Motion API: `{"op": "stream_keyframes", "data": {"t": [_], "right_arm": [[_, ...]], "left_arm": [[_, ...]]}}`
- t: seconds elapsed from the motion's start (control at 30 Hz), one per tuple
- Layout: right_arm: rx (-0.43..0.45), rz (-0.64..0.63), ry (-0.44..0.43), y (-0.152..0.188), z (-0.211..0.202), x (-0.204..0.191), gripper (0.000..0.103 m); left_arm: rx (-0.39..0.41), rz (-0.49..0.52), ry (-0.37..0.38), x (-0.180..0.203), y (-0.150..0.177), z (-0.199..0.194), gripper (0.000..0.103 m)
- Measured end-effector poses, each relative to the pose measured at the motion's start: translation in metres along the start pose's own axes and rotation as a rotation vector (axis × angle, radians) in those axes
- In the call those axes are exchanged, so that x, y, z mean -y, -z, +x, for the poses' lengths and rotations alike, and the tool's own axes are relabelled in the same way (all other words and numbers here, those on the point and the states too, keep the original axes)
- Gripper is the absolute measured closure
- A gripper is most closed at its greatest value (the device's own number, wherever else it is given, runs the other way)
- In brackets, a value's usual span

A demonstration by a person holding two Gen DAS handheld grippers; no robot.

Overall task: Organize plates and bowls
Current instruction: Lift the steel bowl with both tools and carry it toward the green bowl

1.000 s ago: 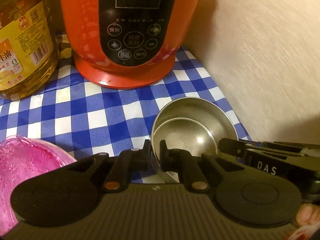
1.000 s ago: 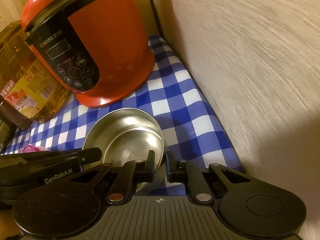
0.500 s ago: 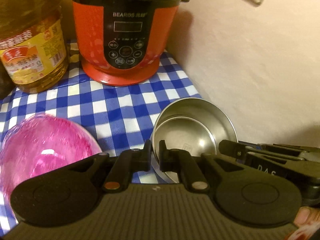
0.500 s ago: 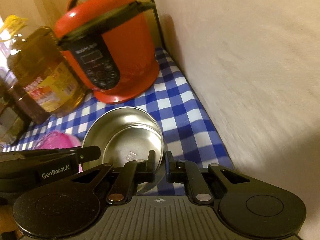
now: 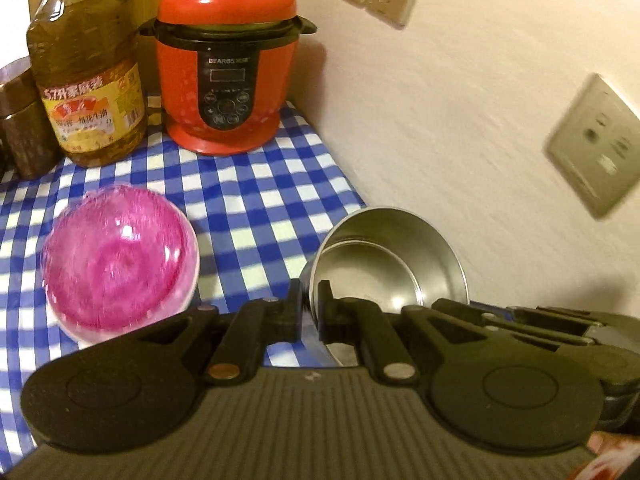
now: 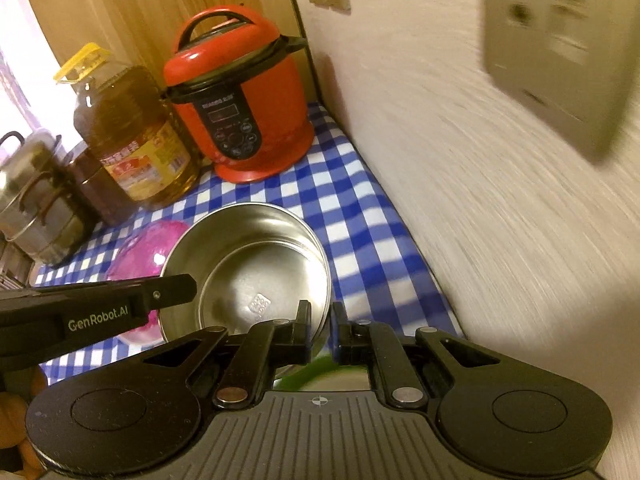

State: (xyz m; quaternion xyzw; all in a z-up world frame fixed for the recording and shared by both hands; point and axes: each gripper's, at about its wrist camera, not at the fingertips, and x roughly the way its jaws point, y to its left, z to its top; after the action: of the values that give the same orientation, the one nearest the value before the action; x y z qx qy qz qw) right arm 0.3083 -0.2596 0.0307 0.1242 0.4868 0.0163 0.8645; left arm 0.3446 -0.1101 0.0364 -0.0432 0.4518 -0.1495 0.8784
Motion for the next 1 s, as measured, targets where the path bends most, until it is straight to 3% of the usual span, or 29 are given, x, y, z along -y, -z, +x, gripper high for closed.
{"op": "stream_keyframes", "data": {"t": [0.47,1.0], "right_arm": [[-0.003,0.024,0.022,0.074,-0.076,0.018,0.094],[-0.010,0.030,0.035,0.137,-0.113,0.021,0.094]], "left_arm": [[-0.025,0.023,0.034,0.033,0.077,-0.055,0.097],[-0.049,0.022,0.049,0.040,0.152,-0.079,0.097]]}}
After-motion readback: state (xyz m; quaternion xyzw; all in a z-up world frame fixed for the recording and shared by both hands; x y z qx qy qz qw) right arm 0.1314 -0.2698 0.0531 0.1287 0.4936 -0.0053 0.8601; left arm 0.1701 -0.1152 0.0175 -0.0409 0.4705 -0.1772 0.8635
